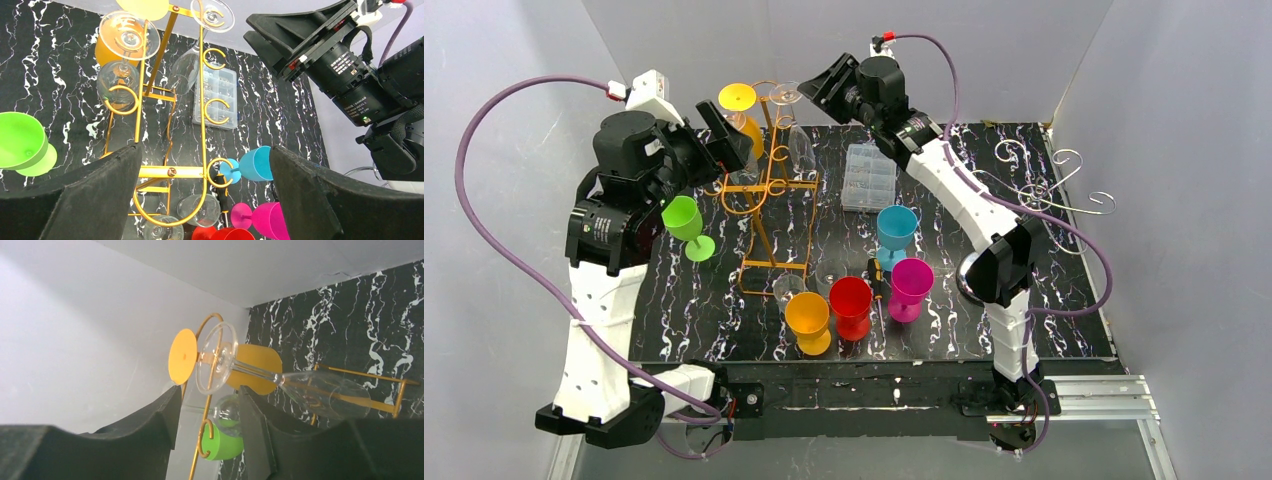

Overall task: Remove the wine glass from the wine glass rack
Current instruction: Pick up the wine glass from the wine rack.

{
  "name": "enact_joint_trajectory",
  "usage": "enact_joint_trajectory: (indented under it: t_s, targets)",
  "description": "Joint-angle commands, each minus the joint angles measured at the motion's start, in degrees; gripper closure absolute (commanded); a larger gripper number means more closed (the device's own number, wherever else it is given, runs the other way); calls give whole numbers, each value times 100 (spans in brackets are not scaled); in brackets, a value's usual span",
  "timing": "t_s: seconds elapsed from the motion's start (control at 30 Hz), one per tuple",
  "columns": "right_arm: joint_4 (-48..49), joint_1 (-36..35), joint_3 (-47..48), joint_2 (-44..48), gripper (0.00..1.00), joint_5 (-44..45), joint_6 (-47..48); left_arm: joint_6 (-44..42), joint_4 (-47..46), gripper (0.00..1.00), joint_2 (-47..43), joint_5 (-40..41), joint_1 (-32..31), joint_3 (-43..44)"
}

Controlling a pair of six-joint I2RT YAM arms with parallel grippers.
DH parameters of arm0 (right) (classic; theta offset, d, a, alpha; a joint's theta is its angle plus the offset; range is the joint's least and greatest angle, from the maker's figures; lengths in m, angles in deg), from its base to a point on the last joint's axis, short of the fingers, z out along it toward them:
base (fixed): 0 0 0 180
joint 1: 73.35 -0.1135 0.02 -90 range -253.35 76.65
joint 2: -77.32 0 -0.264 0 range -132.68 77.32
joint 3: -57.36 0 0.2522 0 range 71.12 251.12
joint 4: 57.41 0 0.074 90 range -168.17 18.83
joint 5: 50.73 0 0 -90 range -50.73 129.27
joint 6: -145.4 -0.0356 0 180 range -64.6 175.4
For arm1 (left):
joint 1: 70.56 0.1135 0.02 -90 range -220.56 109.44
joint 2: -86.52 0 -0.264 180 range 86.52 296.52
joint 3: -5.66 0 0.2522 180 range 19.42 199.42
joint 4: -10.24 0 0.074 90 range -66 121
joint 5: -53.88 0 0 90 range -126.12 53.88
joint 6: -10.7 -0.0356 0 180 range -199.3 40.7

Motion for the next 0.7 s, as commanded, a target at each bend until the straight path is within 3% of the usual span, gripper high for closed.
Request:
enact_joint_trajectory:
  t_s: [0.0, 0.67]
  targets:
    - [412, -81, 313, -219, 47, 360, -205, -47, -43, 2, 37, -147, 86, 191]
    - [562, -193, 480, -666, 59, 908, -509, 13, -169, 2, -70, -821, 354, 49]
